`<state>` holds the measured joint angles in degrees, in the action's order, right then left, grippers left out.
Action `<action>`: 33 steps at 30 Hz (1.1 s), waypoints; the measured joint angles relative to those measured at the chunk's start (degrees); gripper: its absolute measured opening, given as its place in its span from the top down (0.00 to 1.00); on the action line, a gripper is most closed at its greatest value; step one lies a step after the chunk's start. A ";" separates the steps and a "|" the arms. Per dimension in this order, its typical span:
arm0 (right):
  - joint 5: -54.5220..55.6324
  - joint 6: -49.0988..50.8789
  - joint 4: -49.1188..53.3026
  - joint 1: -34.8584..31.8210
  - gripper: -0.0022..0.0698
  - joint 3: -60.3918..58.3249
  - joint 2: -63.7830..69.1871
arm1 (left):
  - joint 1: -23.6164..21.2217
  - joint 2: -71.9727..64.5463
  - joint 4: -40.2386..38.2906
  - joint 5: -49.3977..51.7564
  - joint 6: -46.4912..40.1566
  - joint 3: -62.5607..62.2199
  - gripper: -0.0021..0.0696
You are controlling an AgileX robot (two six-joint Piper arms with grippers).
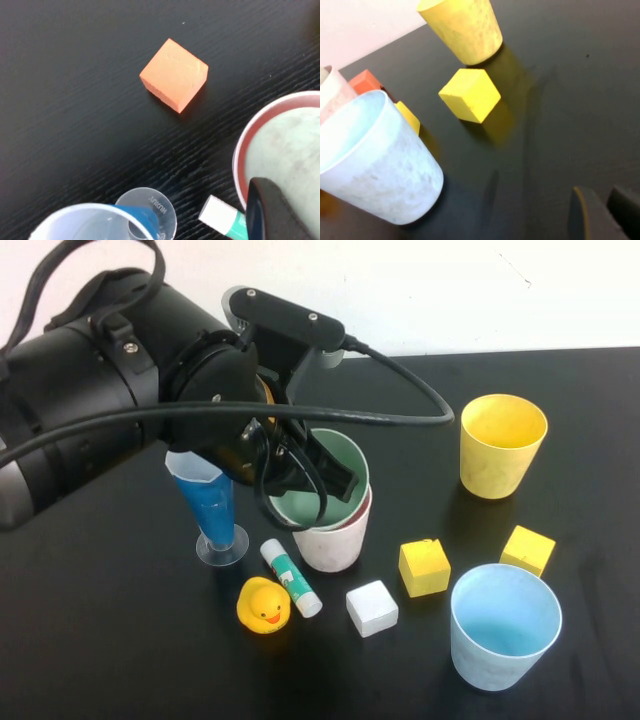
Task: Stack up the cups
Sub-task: Place the green cup on the pink cup, then pick up the yellow cup
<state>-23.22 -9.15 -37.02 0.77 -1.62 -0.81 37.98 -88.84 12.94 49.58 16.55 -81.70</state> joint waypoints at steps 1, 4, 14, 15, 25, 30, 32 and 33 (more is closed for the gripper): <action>0.00 0.00 0.00 0.00 0.85 0.00 0.00 | 0.00 0.00 0.00 0.00 0.00 0.00 0.91; 0.00 -0.09 -0.13 0.00 0.85 0.00 0.00 | 0.00 0.00 0.00 0.00 0.00 0.00 0.78; 1.07 -3.85 -2.49 0.00 0.85 0.00 0.00 | 0.00 0.11 1.54 -4.18 0.71 0.00 0.53; 1.07 -3.98 -2.90 0.00 0.85 0.00 0.00 | 0.00 0.24 1.70 -4.46 0.71 0.00 0.54; -4.91 -7.49 1.72 0.00 0.85 12.64 0.94 | 0.00 13.94 6.19 -7.61 0.38 2.67 0.95; -13.71 -5.83 11.40 0.00 0.85 22.48 10.33 | 0.00 27.70 6.45 -12.23 0.26 15.07 0.97; -16.58 -5.83 14.91 0.00 0.85 26.75 15.11 | 0.00 33.15 6.45 -14.08 0.26 21.08 0.97; -18.00 -6.01 16.88 0.00 0.85 29.23 17.95 | 0.00 36.23 6.45 -14.89 0.48 24.35 0.97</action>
<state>-41.22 -15.16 -20.14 0.77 27.61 17.14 37.98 -52.61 19.39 34.69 17.03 -57.34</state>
